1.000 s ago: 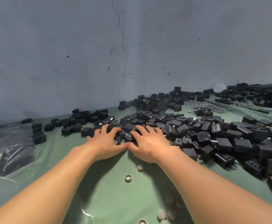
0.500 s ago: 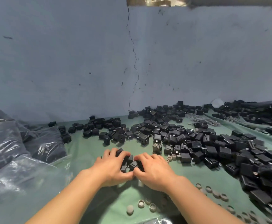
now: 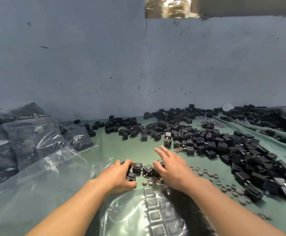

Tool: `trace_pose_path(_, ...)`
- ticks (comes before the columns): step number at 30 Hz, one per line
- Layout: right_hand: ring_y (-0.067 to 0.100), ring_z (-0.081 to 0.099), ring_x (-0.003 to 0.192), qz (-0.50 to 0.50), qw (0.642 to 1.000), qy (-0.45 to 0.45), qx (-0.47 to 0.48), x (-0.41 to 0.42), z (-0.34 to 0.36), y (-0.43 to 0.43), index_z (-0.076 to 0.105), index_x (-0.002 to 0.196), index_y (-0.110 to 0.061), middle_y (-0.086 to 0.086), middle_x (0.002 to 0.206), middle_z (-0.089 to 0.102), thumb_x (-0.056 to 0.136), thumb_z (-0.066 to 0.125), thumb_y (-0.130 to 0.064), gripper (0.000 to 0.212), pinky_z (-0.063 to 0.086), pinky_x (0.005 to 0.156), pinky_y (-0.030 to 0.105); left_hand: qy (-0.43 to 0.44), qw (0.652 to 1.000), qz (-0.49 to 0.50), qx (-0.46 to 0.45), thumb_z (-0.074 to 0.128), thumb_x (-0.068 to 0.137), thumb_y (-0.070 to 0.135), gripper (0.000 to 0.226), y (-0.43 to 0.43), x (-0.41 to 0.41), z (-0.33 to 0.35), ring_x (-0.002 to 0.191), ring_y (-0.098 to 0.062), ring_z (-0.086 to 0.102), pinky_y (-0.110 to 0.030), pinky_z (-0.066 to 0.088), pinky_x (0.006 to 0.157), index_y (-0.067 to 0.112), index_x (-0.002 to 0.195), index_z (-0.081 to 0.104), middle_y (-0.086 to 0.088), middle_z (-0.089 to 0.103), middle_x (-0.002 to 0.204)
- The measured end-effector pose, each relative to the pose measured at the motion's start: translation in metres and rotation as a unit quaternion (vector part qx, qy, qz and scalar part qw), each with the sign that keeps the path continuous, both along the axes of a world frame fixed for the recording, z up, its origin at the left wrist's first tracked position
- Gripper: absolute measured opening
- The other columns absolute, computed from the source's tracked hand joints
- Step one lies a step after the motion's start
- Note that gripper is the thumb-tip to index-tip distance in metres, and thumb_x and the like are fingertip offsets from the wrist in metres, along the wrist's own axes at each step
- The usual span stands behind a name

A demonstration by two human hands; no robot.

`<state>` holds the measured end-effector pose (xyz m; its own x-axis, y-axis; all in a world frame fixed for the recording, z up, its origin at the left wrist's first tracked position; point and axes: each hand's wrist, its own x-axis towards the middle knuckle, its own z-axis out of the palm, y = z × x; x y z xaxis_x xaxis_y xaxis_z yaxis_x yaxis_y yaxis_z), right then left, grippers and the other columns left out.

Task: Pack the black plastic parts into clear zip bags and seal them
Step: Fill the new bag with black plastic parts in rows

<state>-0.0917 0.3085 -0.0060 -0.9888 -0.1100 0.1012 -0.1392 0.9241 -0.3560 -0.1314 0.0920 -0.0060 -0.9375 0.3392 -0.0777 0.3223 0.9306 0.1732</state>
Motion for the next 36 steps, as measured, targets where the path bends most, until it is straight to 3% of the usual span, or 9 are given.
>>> trace_pose_path(4,0.018,0.006,0.155,-0.051,0.999,-0.009,0.007,0.032,-0.001,0.011,0.005,0.16,-0.031,-0.005,0.168,0.004,0.105,0.026,-0.05,0.062,0.01,0.126,0.047,0.008,0.995,0.055,0.084,0.063,0.079,0.051,0.071,-0.027,0.017,0.004,0.1,-0.018,0.058,-0.032,0.052,0.089,0.034,0.141,0.032,-0.002,0.046,0.12)
trace_pose_path(8,0.018,0.008,0.155,-0.099,0.995,-0.014,0.006,0.071,-0.011,0.019,0.009,0.16,-0.028,-0.001,0.168,0.01,0.107,0.026,-0.046,0.059,0.01,0.126,0.047,0.067,0.983,0.114,0.125,0.058,0.082,0.05,0.063,-0.059,0.045,-0.003,0.083,-0.008,0.059,-0.024,0.051,0.065,0.039,0.137,0.029,0.004,0.043,0.118)
trace_pose_path(17,0.029,-0.002,0.155,-0.132,0.989,-0.05,0.039,0.091,-0.017,-0.008,0.007,0.161,-0.031,0.003,0.169,0.004,0.106,0.016,-0.051,0.059,-0.005,0.123,0.055,0.24,0.949,0.169,0.113,0.061,0.084,0.049,0.06,-0.098,0.103,-0.04,0.101,-0.02,0.06,-0.035,0.053,0.067,0.039,0.14,0.04,0.003,0.047,0.126)
trace_pose_path(22,0.026,-0.008,0.155,-0.139,0.988,-0.054,0.04,0.093,-0.039,-0.011,0.005,0.16,-0.033,0.0,0.169,-0.001,0.102,0.009,-0.057,0.064,-0.012,0.12,0.052,0.266,0.921,0.213,0.189,0.071,0.081,0.04,0.058,-0.099,0.113,-0.04,0.081,-0.03,0.063,-0.038,0.053,0.062,0.035,0.133,0.045,-0.001,0.045,0.113)
trace_pose_path(26,0.025,-0.008,0.155,-0.143,0.987,-0.051,0.048,0.091,-0.042,-0.008,0.003,0.16,-0.033,-0.001,0.169,-0.002,0.101,0.008,-0.057,0.064,-0.012,0.121,0.052,0.271,0.892,0.199,0.302,0.073,0.084,0.032,0.054,-0.096,0.119,-0.033,0.074,-0.017,0.062,-0.032,0.049,0.064,0.036,0.13,0.045,0.004,0.045,0.11)
trace_pose_path(28,0.025,-0.008,0.155,-0.142,0.987,-0.05,0.05,0.091,-0.043,-0.009,0.003,0.16,-0.032,-0.001,0.169,-0.002,0.101,0.007,-0.056,0.064,-0.012,0.121,0.052,0.229,0.796,0.211,0.519,0.069,0.09,0.024,0.038,-0.09,0.122,-0.026,0.071,-0.012,0.057,-0.027,0.047,0.059,0.036,0.122,0.051,-0.001,0.054,0.103)
trace_pose_path(30,0.024,-0.008,0.155,-0.144,0.987,-0.046,0.05,0.091,-0.042,-0.009,0.004,0.16,-0.033,-0.001,0.169,-0.002,0.101,0.006,-0.057,0.064,-0.011,0.121,0.052,0.057,0.595,0.179,0.781,0.06,0.095,0.026,0.014,-0.084,0.131,-0.017,0.063,-0.014,0.052,-0.023,0.043,0.043,0.027,0.11,0.057,-0.005,0.057,0.09)
trace_pose_path(33,0.025,-0.007,0.155,-0.14,0.987,-0.047,0.057,0.091,-0.043,-0.008,0.004,0.161,-0.032,-0.001,0.169,-0.001,0.101,0.007,-0.056,0.064,-0.01,0.122,0.052,-0.173,0.355,0.134,0.909,0.054,0.09,0.037,0.028,-0.081,0.148,-0.016,0.065,-0.014,0.049,-0.017,0.038,0.039,0.014,0.105,0.06,-0.008,0.057,0.089)
trace_pose_path(36,0.025,-0.007,0.155,-0.141,0.987,-0.047,0.061,0.093,-0.041,-0.009,0.003,0.161,-0.032,0.0,0.169,-0.001,0.101,0.007,-0.055,0.064,-0.009,0.122,0.051,-0.227,0.301,0.147,0.914,0.053,0.088,0.037,0.03,-0.08,0.156,-0.018,0.067,-0.012,0.049,-0.014,0.039,0.04,0.013,0.104,0.061,-0.008,0.056,0.09)
